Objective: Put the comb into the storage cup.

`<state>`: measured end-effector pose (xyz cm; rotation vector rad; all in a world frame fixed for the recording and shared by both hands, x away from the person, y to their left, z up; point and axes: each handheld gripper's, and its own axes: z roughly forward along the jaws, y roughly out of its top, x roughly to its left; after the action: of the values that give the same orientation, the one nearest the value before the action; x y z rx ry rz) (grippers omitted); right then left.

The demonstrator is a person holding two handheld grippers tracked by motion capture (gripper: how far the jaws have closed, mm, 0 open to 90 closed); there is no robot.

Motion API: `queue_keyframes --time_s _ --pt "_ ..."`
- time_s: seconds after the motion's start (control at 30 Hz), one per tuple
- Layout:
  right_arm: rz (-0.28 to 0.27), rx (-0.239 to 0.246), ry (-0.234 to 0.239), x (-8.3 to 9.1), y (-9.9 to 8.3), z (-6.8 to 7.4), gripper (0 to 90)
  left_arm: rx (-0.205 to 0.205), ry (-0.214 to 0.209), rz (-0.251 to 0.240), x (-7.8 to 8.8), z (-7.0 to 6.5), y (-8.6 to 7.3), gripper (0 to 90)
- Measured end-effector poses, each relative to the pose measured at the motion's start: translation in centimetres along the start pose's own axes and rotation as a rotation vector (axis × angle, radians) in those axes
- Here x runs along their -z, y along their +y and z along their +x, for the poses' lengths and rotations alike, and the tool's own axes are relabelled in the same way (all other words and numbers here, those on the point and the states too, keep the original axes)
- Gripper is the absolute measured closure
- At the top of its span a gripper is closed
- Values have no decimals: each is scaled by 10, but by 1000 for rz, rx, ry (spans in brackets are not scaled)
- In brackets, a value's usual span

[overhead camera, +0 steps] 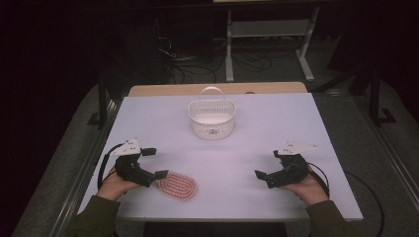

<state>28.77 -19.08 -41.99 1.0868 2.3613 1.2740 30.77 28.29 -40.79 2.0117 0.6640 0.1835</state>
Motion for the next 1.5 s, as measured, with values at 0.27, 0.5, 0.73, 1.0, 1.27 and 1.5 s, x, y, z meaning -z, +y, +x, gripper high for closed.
queue_keyframes --time_s 0.27,0.5,0.73,1.0,1.27,1.5 --pt "-10 -12 3 1 0 -1 0 -8 2 20 2 2 3 0" --pt "-17 -21 9 1 1 -3 0 -22 0 45 3 6 7 0" --pt "-22 -23 6 1 2 -3 0 -35 5 67 3 11 11 0" --pt "-29 -29 10 1 2 -4 0 -39 15 78 5 18 15 0" --pt "-27 -30 12 0 2 -5 0 -30 38 93 10 26 14 0" --pt "-26 -30 12 0 2 -5 0 -27 57 118 14 32 11 0"
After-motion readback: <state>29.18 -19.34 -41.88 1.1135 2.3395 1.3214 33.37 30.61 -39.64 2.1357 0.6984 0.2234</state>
